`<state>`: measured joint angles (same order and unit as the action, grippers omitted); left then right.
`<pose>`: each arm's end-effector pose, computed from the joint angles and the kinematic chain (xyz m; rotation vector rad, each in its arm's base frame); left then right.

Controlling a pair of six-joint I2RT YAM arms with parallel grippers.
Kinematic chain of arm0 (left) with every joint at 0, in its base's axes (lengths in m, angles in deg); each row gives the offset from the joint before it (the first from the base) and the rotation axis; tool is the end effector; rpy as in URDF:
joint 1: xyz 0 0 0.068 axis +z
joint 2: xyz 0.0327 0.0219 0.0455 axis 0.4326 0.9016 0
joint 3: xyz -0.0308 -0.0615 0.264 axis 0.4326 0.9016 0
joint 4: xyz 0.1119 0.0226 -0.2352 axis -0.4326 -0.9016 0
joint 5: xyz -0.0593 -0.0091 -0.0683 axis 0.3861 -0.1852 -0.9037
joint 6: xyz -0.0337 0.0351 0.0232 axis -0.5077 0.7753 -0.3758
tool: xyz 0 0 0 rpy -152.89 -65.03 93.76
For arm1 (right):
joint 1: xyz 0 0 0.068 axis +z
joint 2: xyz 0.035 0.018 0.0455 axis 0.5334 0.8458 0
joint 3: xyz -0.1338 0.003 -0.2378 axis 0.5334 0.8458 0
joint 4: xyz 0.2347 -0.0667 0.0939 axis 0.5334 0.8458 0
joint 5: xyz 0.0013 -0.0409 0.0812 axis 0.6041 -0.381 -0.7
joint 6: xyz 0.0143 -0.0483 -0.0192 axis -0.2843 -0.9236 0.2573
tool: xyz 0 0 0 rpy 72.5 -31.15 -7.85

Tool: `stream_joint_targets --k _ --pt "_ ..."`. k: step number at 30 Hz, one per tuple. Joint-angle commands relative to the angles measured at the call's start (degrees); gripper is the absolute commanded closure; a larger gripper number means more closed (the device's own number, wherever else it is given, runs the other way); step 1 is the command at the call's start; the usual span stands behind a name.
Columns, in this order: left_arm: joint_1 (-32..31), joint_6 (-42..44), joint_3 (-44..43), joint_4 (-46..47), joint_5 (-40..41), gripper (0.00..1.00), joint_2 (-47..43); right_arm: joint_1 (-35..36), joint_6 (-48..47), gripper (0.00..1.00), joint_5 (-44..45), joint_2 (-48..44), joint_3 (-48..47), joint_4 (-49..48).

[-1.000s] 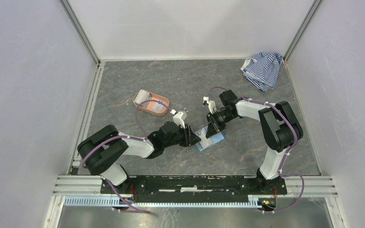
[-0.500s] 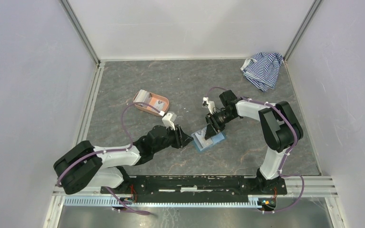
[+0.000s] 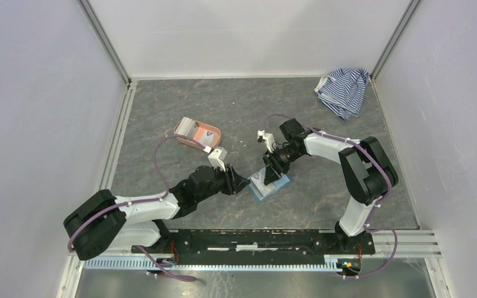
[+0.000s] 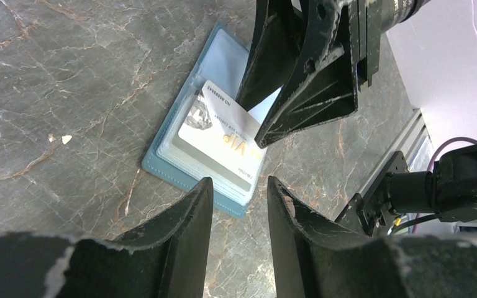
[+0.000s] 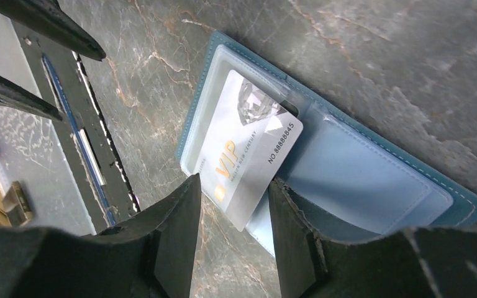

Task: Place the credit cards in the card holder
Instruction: Insert the credit card into the card holder.

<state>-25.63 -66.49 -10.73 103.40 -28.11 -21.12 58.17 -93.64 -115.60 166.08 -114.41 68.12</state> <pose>0.1434 -0.1782 0.1713 0.1650 2.0574 -1.0532 0.2763 0.1631 0.1518 -1.0957 2.4814 1.2003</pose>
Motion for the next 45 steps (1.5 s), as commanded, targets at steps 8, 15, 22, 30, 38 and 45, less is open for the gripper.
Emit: stream_joint_targets --k 8,15,22,30,38,45 --pt "-0.59 -2.32 2.58 2.55 2.12 0.55 -0.41 7.10 -3.16 0.49 8.82 -3.38 0.26 -1.54" --pt "-0.59 -8.30 3.59 1.88 3.19 0.56 -0.18 9.96 -7.69 0.46 12.81 -7.68 -0.03 -1.57" --pt "-2.88 -20.52 5.62 1.75 5.86 0.69 0.92 9.91 -11.24 0.40 11.81 -9.84 0.91 -2.42" --pt "-6.74 -24.32 1.93 -4.81 11.07 0.83 6.42 9.97 -10.46 0.84 19.00 -11.62 4.82 -9.27" --pt "-8.10 -24.46 0.66 -3.82 12.12 0.85 11.94 10.71 -10.11 1.00 21.61 -8.34 5.08 -9.97" --pt "-8.14 -25.17 1.54 -4.35 12.86 0.87 12.41 12.49 -10.11 1.00 23.56 -6.29 5.09 -10.06"
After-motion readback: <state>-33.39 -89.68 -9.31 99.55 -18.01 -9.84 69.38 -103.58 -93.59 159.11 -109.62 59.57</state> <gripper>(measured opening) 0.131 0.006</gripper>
